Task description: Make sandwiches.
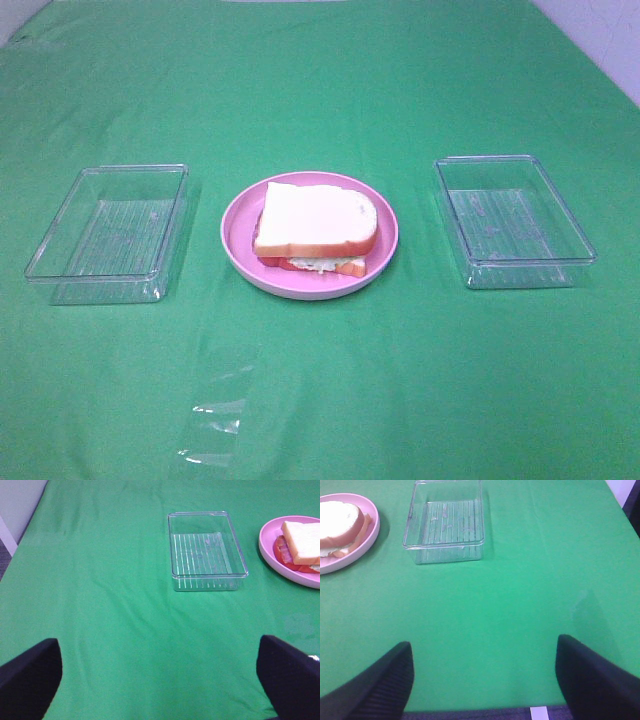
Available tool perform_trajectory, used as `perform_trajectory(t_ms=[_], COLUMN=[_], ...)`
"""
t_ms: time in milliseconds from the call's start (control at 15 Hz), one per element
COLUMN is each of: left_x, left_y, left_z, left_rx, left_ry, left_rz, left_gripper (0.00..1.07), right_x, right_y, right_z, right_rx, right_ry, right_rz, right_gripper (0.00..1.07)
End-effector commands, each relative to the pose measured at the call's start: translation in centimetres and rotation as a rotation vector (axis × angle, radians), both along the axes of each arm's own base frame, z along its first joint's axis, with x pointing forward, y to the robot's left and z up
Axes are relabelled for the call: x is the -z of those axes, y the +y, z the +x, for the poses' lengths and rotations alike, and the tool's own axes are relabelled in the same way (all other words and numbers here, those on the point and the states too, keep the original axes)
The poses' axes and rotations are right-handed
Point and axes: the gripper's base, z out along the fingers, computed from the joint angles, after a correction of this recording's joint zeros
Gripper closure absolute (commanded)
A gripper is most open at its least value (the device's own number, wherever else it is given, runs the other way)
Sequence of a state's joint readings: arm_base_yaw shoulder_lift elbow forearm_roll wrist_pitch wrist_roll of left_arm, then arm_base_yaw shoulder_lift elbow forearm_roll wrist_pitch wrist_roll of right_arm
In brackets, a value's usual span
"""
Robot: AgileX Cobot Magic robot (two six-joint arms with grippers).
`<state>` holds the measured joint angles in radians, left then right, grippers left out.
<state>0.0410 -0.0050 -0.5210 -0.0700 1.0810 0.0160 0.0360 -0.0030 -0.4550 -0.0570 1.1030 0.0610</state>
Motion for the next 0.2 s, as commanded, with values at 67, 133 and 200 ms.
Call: perform_trajectory(t_ms=[67,133,200], left_x=[0.06,0.06,0.06], left_y=[-0.1,-0.1,-0.1], left_z=[-0.26,-0.26,-0.26], left_rx=[0.003,0.003,0.003], left_ry=[-0.022,-0.022,-0.022], left_rz=[-0.01,-0.01,-0.01], left_gripper=[0.09,0.09,0.09], right_x=[0.07,0.07,0.07], right_y=[0.0,0.0,0.0], right_z=[-0.39,-0.39,-0.39], right_rx=[-0.007,-0.007,-0.007], right_ry=[-0.034,-0.034,-0.034], right_rz=[-0.003,-0.003,-0.003], right_gripper=[0.32,0.32,0.32])
